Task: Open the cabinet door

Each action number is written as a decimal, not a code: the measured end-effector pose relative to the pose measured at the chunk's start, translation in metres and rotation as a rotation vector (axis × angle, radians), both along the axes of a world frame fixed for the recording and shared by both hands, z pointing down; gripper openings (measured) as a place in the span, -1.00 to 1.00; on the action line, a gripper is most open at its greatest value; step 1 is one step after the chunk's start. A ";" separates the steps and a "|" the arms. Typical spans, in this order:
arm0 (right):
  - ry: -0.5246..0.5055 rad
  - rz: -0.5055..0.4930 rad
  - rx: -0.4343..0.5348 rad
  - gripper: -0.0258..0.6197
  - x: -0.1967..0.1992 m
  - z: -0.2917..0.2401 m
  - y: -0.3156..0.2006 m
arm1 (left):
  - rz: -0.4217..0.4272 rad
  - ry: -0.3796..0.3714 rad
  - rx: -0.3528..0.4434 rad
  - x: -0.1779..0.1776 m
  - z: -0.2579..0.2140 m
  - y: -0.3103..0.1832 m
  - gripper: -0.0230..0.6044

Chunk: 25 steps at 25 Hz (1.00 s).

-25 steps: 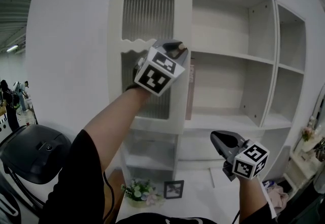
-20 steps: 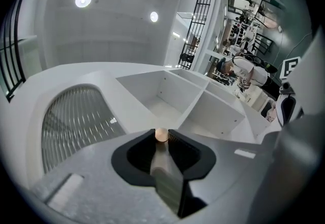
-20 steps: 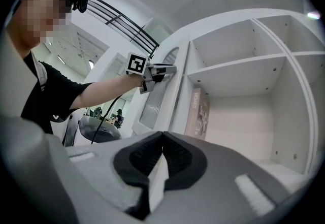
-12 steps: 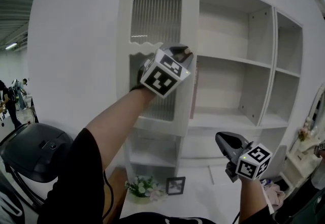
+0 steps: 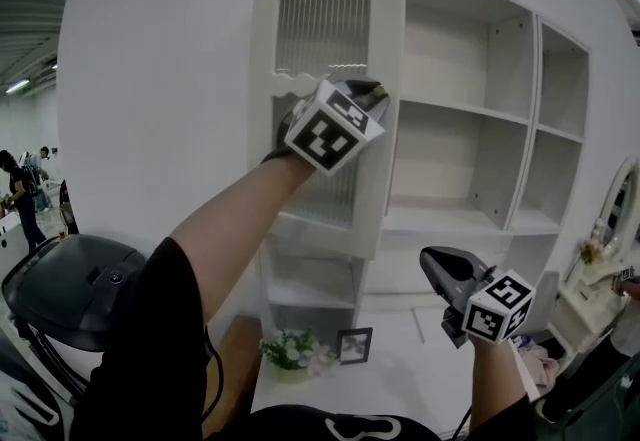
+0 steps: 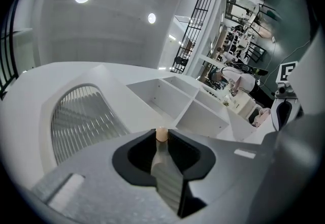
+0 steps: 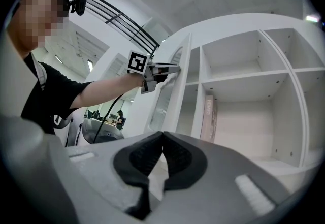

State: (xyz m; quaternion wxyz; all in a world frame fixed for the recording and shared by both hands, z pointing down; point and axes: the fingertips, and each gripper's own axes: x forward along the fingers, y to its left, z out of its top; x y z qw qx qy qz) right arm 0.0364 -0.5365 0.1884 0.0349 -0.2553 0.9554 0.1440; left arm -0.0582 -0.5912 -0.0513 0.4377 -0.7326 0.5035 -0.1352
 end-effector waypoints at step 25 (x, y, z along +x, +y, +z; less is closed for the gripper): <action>0.055 0.064 0.000 -0.92 -0.017 0.002 0.088 | 0.116 0.074 -0.004 -0.029 -0.001 0.089 -0.69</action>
